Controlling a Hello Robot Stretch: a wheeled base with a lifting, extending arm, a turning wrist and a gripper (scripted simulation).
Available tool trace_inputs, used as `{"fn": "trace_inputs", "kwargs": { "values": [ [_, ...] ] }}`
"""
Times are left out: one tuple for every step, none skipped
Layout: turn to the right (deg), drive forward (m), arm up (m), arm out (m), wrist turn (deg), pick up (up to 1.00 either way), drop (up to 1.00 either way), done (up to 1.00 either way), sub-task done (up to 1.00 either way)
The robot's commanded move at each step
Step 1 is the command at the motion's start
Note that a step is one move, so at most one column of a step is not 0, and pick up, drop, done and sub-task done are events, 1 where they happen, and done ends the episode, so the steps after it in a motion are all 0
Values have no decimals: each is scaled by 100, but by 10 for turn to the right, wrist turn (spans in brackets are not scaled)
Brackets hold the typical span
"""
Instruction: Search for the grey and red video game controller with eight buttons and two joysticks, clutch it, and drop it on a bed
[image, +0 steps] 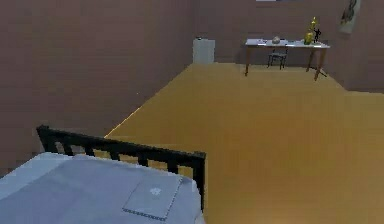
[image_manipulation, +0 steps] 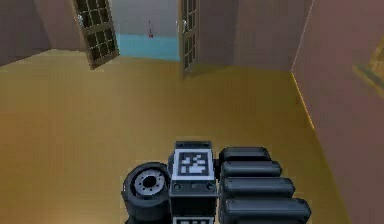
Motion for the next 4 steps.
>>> {"fn": "trace_inputs", "kwargs": {
  "values": [
    [0, 10, 0, 0, 0, 0, 0, 0, 0],
    [-450, 0, 0, 0, 0, 0, 0, 0, 0],
    [-450, 0, 0, 0, 0, 0, 0, 0, 0],
    [-450, 0, 0, 0, 0, 0, 0, 0, 0]
  ]
}}
